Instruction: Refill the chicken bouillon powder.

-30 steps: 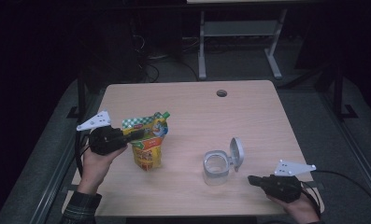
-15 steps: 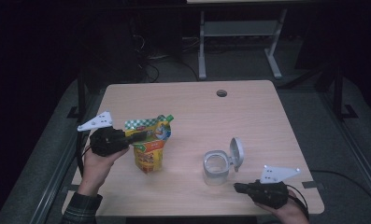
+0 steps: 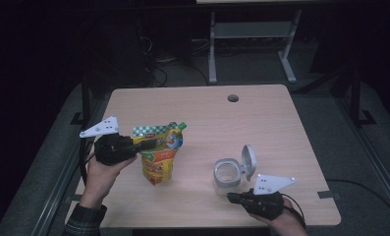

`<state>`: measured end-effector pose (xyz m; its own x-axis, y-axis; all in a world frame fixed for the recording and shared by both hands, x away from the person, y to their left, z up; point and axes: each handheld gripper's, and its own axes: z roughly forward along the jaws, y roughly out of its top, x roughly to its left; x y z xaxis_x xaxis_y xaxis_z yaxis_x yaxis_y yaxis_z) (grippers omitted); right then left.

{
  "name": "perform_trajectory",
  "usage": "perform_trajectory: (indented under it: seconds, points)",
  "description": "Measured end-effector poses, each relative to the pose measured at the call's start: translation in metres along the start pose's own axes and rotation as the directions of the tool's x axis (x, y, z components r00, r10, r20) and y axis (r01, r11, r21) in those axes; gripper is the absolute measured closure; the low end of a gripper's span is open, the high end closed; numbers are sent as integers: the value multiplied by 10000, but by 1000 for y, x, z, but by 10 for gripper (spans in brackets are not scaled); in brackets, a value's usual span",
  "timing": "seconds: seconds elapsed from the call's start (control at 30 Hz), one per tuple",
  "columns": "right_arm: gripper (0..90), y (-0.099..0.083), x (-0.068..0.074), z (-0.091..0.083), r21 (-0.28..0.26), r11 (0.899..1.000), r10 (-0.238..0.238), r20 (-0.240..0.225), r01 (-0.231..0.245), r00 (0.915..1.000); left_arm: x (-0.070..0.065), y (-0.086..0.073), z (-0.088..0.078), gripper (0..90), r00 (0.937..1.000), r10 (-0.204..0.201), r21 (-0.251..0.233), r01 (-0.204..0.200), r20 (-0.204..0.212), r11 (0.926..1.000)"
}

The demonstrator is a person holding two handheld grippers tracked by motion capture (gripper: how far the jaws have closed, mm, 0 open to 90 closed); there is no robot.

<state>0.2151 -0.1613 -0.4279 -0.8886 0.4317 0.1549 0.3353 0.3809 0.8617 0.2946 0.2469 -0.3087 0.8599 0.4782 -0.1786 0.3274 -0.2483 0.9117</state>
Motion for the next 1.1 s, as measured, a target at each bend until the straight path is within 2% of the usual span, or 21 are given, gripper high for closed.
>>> perform_trajectory:
  seconds: [0.07,0.47,0.77,1.1]
  points:
    - [900,5,4,7,-27,9999,-130,110,130,9999,-1,1,0,900,10000,56,28,-56,61,10000]
    - [900,34,16,39,-68,9995,-324,-5,323,9995,-4,6,-8,900,9996,99,-72,-97,261,9999]
    - [900,61,20,68,-405,9986,-308,570,331,9979,-9,11,-12,900,9989,209,-109,-205,420,9997]
    - [900,79,20,88,-580,9982,-102,733,145,9973,-15,19,-15,900,9975,323,-143,-314,635,9994]
